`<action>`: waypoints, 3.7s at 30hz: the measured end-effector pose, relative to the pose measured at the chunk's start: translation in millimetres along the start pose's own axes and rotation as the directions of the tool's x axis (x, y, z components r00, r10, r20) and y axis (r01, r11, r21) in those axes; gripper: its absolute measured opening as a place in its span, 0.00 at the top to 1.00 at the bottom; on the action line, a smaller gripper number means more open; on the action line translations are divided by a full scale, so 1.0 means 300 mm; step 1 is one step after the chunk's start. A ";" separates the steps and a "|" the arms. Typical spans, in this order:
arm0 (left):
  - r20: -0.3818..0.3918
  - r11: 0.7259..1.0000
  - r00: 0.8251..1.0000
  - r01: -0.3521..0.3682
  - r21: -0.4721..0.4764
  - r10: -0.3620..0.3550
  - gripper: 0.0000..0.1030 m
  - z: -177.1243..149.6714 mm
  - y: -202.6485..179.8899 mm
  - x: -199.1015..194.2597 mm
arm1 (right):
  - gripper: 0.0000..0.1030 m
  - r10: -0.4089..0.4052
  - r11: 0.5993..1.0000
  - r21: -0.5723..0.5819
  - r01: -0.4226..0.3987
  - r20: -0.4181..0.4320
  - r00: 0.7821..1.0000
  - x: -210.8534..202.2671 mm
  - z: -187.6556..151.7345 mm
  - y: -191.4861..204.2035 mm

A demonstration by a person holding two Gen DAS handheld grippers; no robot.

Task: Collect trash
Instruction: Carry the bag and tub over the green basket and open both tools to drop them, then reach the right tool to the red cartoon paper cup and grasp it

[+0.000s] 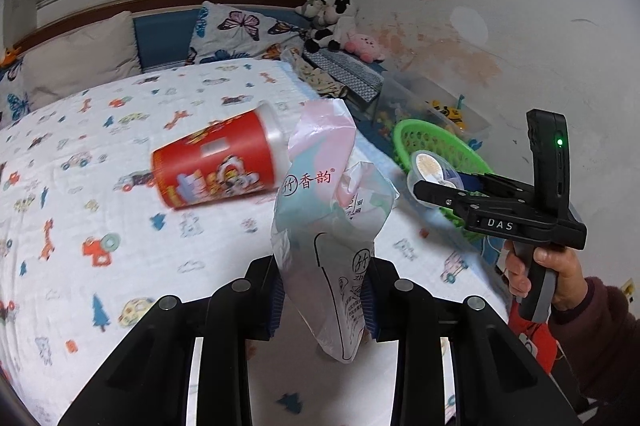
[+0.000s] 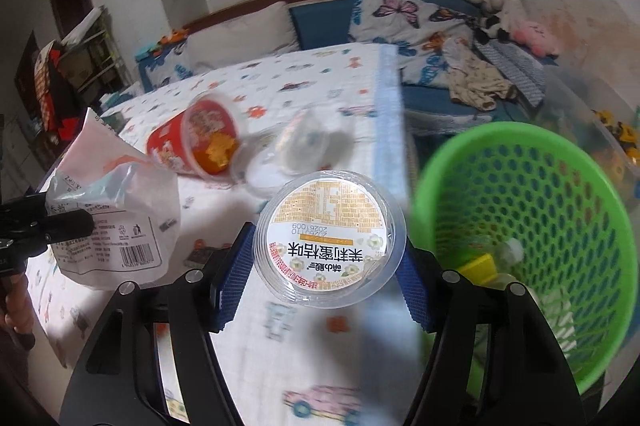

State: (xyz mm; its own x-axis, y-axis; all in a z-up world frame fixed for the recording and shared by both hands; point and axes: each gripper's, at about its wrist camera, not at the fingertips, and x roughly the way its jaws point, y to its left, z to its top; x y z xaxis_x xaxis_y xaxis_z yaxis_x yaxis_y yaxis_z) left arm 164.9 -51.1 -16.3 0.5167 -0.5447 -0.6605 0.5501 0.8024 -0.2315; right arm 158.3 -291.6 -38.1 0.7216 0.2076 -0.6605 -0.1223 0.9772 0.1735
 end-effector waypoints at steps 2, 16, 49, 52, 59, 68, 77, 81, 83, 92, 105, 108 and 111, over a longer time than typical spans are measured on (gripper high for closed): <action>-0.002 1.000 1.000 0.014 0.006 -0.014 0.70 0.022 -0.022 0.017 | 0.36 -0.021 1.000 0.021 0.021 0.008 1.000 -0.023 -0.001 -0.041; -0.006 0.994 0.997 0.083 0.066 -0.083 0.70 0.170 -0.195 0.128 | 0.35 -0.178 0.971 0.166 0.172 0.020 0.984 -0.129 -0.047 -0.350; -0.123 0.974 0.984 0.149 0.168 -0.130 0.70 0.305 -0.538 0.492 | 0.29 -0.232 0.930 0.292 0.225 -0.009 0.973 -0.154 -0.153 -0.592; -0.137 0.974 0.982 0.151 0.167 -0.129 0.70 0.299 -0.555 0.521 | 0.28 -0.234 0.930 0.292 0.223 0.003 0.972 -0.175 -0.155 -0.593; -0.177 0.977 0.977 0.145 0.157 -0.117 0.70 0.282 -0.570 0.585 | 0.25 -0.250 0.929 0.288 0.232 0.028 0.968 -0.220 -0.165 -0.588; -0.177 0.981 0.979 0.124 0.152 -0.097 0.50 0.258 -0.575 0.589 | 0.24 -0.239 0.931 0.292 0.219 0.032 0.971 -0.227 -0.173 -0.577; -0.151 0.984 0.985 0.108 0.141 -0.086 0.48 0.233 -0.529 0.527 | 0.24 -0.232 0.935 0.284 0.212 0.038 0.972 -0.232 -0.170 -0.550; -0.121 0.986 0.990 0.087 0.144 -0.070 0.45 0.219 -0.494 0.471 | 0.23 -0.221 0.941 0.271 0.202 0.041 0.974 -0.227 -0.162 -0.521; -0.103 0.986 0.993 0.067 0.150 -0.052 0.45 0.206 -0.474 0.438 | 0.23 -0.213 0.945 0.263 0.195 0.043 0.976 -0.223 -0.156 -0.504; -0.052 0.992 0.998 -0.024 0.127 0.030 0.39 0.170 -0.314 0.304 | 0.21 -0.172 0.963 0.217 0.157 0.049 0.984 -0.194 -0.118 -0.416; 0.008 0.977 0.977 -0.212 0.019 0.212 0.25 0.130 0.021 0.138 | 0.20 -0.098 0.985 0.144 0.091 0.043 0.994 -0.120 -0.060 -0.272; -0.011 0.973 0.973 -0.229 -0.027 0.229 0.24 0.116 0.099 0.133 | 0.20 -0.086 0.988 0.129 0.080 0.039 0.996 -0.101 -0.045 -0.242; -0.021 0.970 0.970 -0.242 -0.036 0.241 0.24 0.102 0.139 0.136 | 0.20 -0.073 0.991 0.115 0.069 0.033 0.997 -0.080 -0.030 -0.210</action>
State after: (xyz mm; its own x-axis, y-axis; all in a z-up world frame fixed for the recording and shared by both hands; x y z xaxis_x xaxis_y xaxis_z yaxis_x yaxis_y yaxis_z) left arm 229.1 -47.2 -30.9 0.6202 -0.3299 -0.7117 0.3850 0.9185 -0.0902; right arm 142.4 -357.9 -39.7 0.7509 0.1343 -0.6466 0.0063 0.9776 0.2103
